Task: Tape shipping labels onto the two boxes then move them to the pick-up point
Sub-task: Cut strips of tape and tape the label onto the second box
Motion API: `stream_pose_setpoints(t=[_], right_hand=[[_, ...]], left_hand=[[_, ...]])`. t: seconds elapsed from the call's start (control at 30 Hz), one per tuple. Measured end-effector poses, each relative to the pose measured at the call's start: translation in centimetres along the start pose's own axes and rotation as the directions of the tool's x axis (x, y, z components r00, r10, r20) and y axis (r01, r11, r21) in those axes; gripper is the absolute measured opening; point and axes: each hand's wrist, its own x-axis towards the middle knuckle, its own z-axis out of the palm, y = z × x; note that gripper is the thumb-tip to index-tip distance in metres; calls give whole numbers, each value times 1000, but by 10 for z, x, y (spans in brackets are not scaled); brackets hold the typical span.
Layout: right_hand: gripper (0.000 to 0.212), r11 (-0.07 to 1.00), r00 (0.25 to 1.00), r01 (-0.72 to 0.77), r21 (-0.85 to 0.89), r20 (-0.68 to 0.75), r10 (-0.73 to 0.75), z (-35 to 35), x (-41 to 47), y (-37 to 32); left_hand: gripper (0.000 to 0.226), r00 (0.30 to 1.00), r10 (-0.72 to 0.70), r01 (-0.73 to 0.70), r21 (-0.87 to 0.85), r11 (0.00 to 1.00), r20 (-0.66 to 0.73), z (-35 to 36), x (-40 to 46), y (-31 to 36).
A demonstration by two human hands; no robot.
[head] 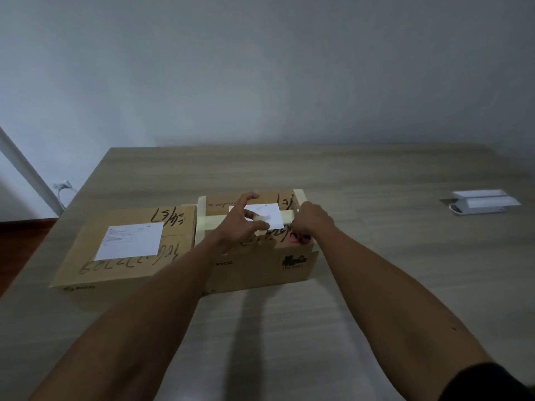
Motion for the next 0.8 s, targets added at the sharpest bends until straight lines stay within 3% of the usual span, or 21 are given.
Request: stream_pose_setpoints(t=[0.23, 0.37, 0.6, 0.8], right_hand=[[29, 974, 982, -186, 133, 8, 186, 13, -4, 6], [22, 965, 977, -210, 157, -6, 214, 10, -5, 2], [34, 950, 979, -160, 267, -77, 186, -10, -1, 2], [44, 885, 992, -67, 460, 126, 9, -38, -1, -10]], left_hand=[[76, 1000, 24, -24, 11, 1000, 2, 1, 0, -2], [75, 1000, 17, -17, 8, 1000, 14, -2, -1, -2], [75, 1000, -4, 4, -22, 1000, 14, -15, -3, 3], [72, 999, -30, 29, -22, 999, -13, -33, -3, 15]])
